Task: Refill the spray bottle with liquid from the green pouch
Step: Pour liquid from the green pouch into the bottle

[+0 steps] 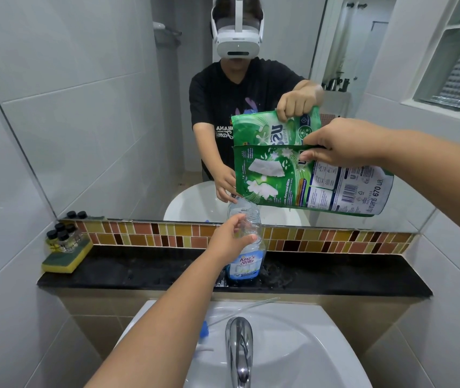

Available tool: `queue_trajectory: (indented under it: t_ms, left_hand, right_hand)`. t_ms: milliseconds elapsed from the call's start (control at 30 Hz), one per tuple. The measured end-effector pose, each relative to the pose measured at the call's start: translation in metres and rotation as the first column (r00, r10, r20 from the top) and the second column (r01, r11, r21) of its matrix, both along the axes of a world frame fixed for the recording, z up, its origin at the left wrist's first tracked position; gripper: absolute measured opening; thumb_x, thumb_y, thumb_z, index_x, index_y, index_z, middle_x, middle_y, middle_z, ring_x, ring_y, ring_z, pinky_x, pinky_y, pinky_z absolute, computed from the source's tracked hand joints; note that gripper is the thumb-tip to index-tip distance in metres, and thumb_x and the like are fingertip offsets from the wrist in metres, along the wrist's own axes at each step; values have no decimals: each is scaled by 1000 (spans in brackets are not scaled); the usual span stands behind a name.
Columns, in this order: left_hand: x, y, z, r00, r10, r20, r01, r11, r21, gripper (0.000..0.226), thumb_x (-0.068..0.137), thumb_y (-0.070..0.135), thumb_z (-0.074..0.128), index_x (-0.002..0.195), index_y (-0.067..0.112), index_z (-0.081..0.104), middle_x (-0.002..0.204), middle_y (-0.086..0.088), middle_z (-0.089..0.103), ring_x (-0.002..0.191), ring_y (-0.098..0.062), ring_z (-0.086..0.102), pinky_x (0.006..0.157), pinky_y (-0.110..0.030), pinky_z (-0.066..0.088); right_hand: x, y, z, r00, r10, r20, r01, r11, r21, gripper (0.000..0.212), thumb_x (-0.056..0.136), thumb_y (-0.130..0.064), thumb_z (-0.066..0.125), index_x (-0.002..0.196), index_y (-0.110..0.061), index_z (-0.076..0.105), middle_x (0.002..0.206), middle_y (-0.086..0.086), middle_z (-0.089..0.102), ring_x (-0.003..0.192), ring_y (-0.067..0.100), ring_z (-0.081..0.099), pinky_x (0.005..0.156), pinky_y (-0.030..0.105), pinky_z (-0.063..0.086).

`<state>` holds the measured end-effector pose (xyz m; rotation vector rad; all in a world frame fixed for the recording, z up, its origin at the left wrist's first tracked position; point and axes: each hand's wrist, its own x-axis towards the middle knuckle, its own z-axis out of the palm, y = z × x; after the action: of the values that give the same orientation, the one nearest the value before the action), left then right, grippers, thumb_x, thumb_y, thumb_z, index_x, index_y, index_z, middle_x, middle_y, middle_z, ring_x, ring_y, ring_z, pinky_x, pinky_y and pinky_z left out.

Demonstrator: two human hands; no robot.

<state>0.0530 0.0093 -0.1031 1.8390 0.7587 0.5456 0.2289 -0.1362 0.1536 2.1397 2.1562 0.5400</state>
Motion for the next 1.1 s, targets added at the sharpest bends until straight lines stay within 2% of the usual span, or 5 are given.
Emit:
queue_trajectory:
  t_ms: [300, 667, 933, 1100]
  left_hand:
    - [1, 1, 0, 1000, 0, 6, 0, 1000, -15, 66, 82, 35, 75, 140, 32, 44, 133, 9, 54, 116, -9, 47, 85, -29, 40]
    - [1, 2, -2, 1000, 5, 3, -5, 1000, -6, 67, 82, 36, 75, 141, 32, 43, 133, 10, 53, 114, -7, 47, 79, -26, 40]
    - [2, 3, -3, 1000, 3, -5, -3, 1000, 1, 66, 82, 36, 75, 140, 32, 43, 134, 9, 54, 111, -6, 47, 80, -26, 39]
    - [1, 4, -3, 1000, 3, 1, -3, 1000, -9, 66, 82, 35, 75, 140, 32, 43, 134, 9, 54, 115, -8, 48, 78, -25, 39]
  right_hand:
    - [1, 0, -1, 1000, 6, -6, -6, 1000, 3, 36, 92, -47, 52, 66, -21, 49, 55, -4, 54, 49, 9, 49, 45, 24, 28]
    - [5, 0, -2, 1000, 20, -4, -20, 1000, 15, 36, 91, -48, 51, 71, -19, 55, 57, -4, 56, 51, 10, 51, 45, 26, 31]
    - [3, 1, 0, 1000, 15, -20, -15, 1000, 16, 36, 90, -50, 49, 62, -29, 41, 54, -8, 51, 51, 10, 49, 48, 27, 31]
    - [5, 2, 0, 1000, 22, -5, -22, 1000, 22, 35, 91, -51, 49, 71, -22, 54, 57, -4, 56, 53, 12, 52, 47, 27, 34]
